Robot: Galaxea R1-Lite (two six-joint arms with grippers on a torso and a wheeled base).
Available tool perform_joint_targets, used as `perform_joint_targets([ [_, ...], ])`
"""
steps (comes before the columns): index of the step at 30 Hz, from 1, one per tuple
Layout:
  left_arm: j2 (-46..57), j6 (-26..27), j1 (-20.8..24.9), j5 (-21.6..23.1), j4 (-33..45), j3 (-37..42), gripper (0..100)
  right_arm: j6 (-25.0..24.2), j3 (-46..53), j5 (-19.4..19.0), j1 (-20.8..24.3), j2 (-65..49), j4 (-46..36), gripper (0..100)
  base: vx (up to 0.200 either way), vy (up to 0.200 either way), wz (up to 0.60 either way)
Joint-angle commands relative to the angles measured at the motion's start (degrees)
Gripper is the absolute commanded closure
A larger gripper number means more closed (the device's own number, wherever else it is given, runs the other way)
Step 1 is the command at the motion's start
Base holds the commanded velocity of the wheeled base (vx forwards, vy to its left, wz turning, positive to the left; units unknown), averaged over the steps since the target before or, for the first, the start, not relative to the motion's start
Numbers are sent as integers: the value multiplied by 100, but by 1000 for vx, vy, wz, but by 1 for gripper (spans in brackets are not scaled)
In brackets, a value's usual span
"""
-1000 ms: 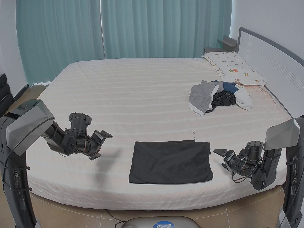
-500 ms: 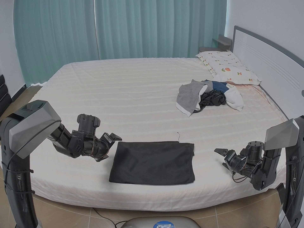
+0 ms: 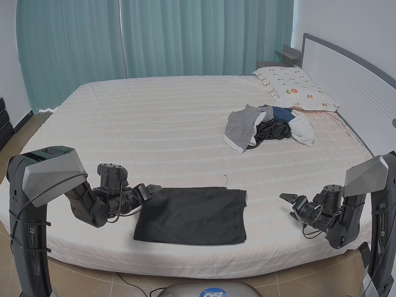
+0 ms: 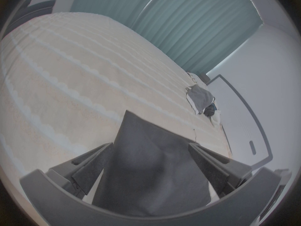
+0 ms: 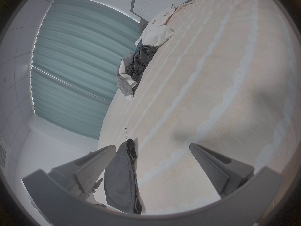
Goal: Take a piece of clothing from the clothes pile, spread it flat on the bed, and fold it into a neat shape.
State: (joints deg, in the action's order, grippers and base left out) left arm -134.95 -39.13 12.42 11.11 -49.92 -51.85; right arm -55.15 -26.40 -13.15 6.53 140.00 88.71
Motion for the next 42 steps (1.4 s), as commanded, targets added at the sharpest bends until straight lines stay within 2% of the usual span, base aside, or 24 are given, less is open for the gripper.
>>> perform_joint_targets([
  [1, -295, 204, -3, -12, -255, 421, 0, 4, 39, -3, 6, 19, 6, 0, 0, 0, 0],
  [17, -295, 151, 6, -65, -281, 447, 0, 13, 48, -3, 6, 28, 23, 0, 0, 0, 0],
  [21, -269, -24, 6, -65, -281, 421, 0, 13, 48, -3, 6, 28, 23, 0, 0, 0, 0],
  [22, -260, -77, -3, -65, -281, 421, 100, 13, 48, -3, 6, 28, 23, 0, 0, 0, 0],
  [42, -207, -139, -3, -109, -229, 562, 100, 13, 74, -3, 6, 28, 32, 0, 0, 0, 0],
])
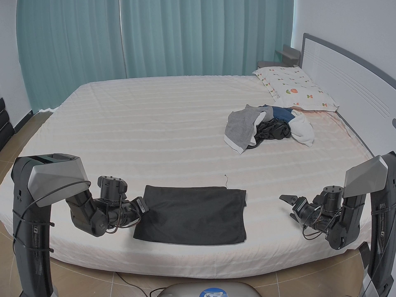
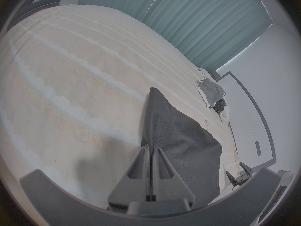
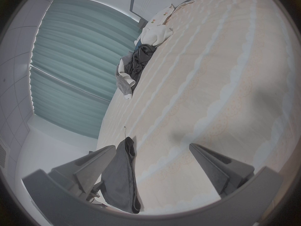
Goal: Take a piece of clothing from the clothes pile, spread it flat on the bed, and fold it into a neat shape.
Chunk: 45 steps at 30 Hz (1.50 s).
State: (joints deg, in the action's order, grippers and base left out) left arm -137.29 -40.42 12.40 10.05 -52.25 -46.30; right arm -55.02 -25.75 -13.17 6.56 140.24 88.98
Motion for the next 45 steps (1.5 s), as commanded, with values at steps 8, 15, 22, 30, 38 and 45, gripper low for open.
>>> perform_joint_targets([
  [8, 36, -317, -1, -170, 4, -55, 100, 0, 8, -2, 3, -6, 5, 0, 0, 0, 0],
  [15, 53, -326, -27, -205, -40, -11, 100, 0, 8, -2, 3, -6, 5, 0, 0, 200, 0],
  [22, 176, -352, -44, -257, -40, 42, 100, 0, 8, -2, 3, 3, 5, 0, 0, 200, 0],
  [30, 203, -484, -53, -266, -40, 51, 100, 0, 8, -2, 3, 3, 5, 0, 0, 200, 0],
  [38, 229, -493, -97, -266, -22, 51, 100, 0, 8, -2, 3, 3, 5, 0, 0, 200, 0],
  [45, 229, -493, -124, -266, -22, 51, 100, 0, 8, -2, 3, 3, 5, 0, 0, 200, 0],
])
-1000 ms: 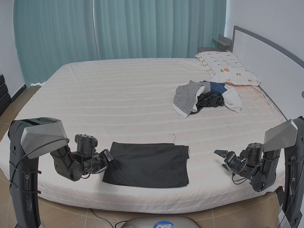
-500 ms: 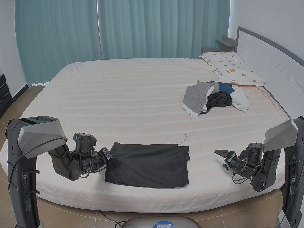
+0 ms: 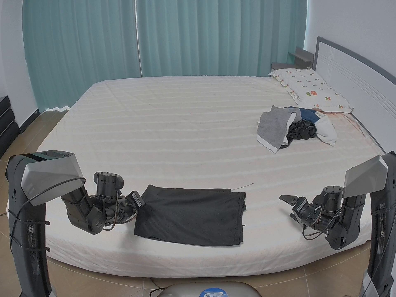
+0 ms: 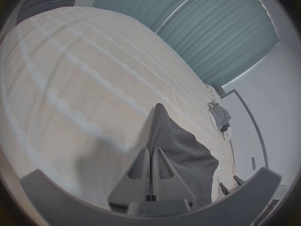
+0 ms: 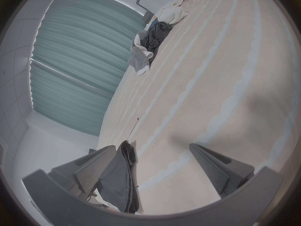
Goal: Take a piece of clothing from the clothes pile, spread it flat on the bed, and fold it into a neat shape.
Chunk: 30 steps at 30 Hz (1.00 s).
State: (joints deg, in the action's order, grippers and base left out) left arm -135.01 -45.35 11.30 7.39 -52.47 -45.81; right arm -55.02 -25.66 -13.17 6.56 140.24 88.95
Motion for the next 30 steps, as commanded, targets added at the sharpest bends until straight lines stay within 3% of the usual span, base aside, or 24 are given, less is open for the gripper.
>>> perform_joint_targets([
  [1, 1, 0, -14, 0, 0, 2, 100, 0, 0, -2, 3, 3, 8, 0, 0, 200, 0],
  [30, 45, -88, -31, 0, 26, 20, 100, 0, 0, -11, 3, 3, 8, 0, 0, 193, 0],
])
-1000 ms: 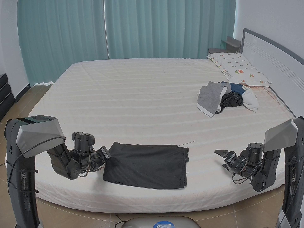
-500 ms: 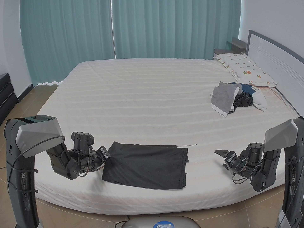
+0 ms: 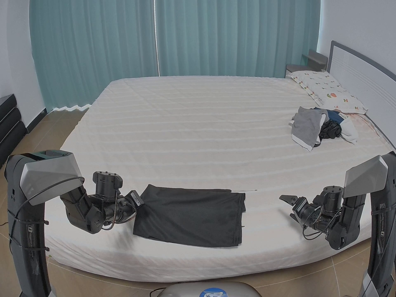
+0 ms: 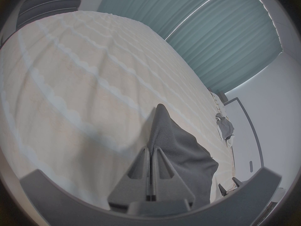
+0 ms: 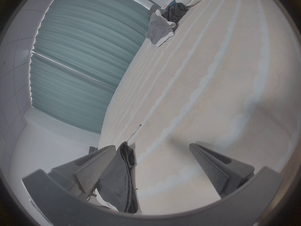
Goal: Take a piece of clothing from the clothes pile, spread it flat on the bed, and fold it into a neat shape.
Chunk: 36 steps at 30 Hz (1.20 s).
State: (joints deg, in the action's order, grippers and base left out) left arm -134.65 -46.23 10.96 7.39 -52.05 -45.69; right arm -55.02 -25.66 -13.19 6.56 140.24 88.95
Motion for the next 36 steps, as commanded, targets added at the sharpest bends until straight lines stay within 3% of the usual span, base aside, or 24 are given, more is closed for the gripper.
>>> perform_joint_targets([
  [1, 8, 8, 3, 0, -15, 16, 100, 0, 0, 1, 3, 3, 8, 0, 0, 0, 0],
  [12, 17, 0, 11, 0, -33, 78, 100, 0, 0, -8, 3, 3, 8, 0, 0, 0, 0],
  [13, 17, 0, 20, 0, -33, 87, 0, 0, 0, -8, 3, 3, 8, 0, 0, 0, 0],
  [25, 105, -18, -32, 8, -50, 113, 0, 0, 0, -8, 3, 3, 8, 0, 0, 0, 0],
  [29, 457, -246, -261, 17, -50, 131, 0, -9, -71, -17, -49, -14, -10, 0, 0, 0, 0],
  [36, 1380, -106, -331, -124, -253, 526, 0, 211, -79, 62, -146, -612, 8, 0, 0, 0, 0],
])
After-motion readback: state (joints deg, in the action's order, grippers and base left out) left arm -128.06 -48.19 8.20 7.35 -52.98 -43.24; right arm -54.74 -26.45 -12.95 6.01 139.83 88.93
